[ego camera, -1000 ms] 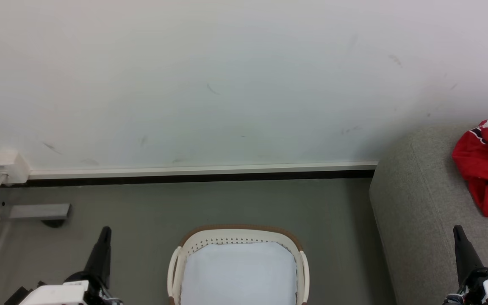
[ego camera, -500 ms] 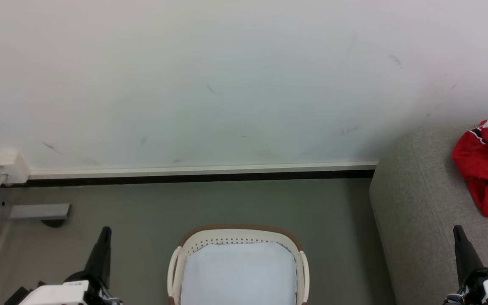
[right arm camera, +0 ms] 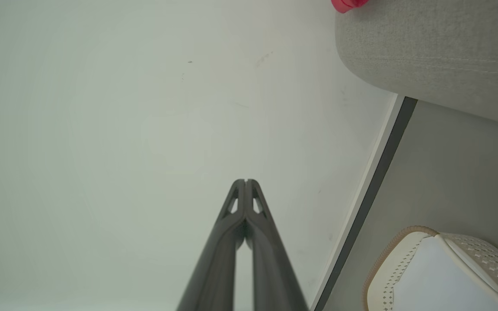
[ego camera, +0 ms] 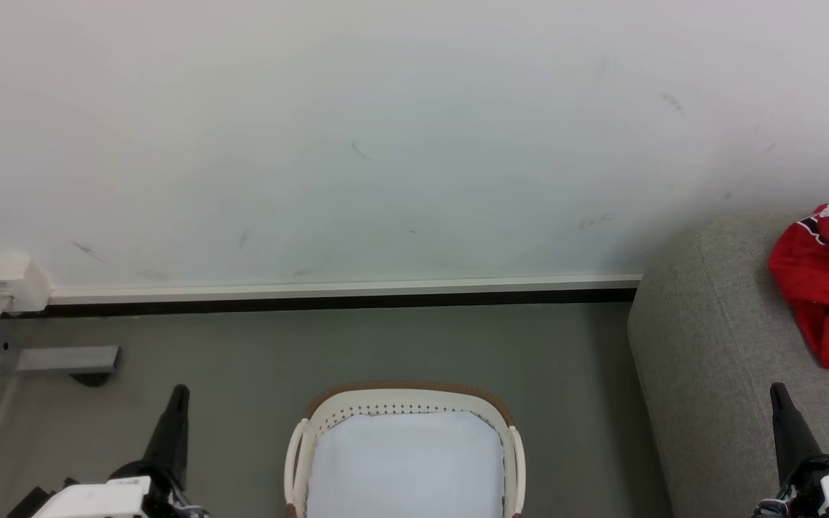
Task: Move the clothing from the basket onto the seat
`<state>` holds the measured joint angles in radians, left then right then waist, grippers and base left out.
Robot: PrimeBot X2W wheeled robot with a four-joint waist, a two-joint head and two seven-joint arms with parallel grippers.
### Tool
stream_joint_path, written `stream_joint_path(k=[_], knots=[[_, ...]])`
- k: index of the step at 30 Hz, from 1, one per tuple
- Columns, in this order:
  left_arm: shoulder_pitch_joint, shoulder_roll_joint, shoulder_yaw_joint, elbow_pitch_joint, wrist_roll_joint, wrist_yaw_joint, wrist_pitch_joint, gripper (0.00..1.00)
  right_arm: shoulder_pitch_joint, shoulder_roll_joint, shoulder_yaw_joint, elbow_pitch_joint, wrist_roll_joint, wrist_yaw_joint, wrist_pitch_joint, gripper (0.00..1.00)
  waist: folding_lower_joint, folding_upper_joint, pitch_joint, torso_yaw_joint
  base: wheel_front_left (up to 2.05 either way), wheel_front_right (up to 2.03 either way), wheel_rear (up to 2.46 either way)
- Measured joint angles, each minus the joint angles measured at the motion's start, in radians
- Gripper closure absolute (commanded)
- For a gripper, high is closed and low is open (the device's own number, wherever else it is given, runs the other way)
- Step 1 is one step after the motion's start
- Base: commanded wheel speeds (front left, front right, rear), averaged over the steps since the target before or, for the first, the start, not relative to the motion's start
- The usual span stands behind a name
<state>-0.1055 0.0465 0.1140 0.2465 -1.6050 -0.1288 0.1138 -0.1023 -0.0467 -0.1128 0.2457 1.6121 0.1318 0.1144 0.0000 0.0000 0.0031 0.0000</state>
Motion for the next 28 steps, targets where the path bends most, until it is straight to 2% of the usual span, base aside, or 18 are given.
stream_joint_path(k=[28], knots=[[0.0, 0.0, -0.001, 0.0, 0.0, 0.0, 0.0, 1.0, 0.0, 0.0, 0.0, 0.0, 0.0, 0.0, 0.0, 1.0, 0.0, 0.0, 0.0, 0.0, 0.0, 0.0, 0.0]])
